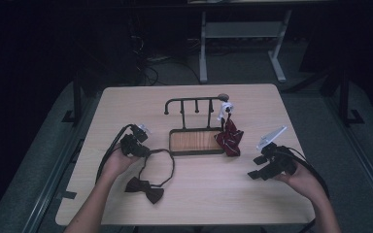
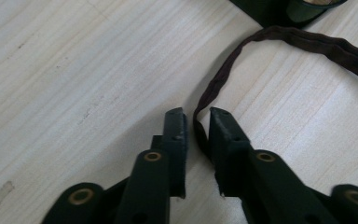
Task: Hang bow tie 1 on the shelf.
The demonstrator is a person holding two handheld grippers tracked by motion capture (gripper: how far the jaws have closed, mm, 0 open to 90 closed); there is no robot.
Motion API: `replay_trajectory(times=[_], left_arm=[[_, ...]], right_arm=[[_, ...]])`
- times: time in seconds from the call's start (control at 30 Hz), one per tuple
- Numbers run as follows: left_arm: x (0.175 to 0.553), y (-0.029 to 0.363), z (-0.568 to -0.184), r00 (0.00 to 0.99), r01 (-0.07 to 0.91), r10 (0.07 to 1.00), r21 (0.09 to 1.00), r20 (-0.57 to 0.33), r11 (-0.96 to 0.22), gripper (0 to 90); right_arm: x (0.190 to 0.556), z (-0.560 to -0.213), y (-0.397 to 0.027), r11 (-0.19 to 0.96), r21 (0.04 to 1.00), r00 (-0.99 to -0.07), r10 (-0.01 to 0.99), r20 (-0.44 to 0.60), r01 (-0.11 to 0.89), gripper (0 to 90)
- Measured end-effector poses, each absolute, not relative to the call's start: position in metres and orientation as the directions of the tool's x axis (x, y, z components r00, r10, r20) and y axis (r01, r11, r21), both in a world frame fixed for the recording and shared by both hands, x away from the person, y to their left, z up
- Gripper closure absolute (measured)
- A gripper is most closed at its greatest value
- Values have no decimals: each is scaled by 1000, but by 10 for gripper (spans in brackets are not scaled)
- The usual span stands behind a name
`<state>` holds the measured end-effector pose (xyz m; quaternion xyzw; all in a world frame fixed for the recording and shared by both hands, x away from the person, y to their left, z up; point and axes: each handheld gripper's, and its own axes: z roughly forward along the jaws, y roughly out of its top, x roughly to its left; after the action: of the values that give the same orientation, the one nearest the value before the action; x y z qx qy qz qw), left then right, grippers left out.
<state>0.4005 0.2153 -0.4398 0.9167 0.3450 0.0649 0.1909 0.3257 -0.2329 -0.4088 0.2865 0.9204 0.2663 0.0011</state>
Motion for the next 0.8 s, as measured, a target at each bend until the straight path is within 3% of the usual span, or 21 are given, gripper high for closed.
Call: replay_trajectory(times=[0.23, 0.8], left_arm=[[401, 215, -440, 763, 596, 646, 396, -8, -699, 892], [383, 221, -417, 803, 551, 595, 430, -39, -715, 896]], right_arm=[[325, -409, -234, 689, 497, -834, 531, 150, 528, 355], [325, -412, -237, 670, 506, -824, 541, 169, 543, 350]])
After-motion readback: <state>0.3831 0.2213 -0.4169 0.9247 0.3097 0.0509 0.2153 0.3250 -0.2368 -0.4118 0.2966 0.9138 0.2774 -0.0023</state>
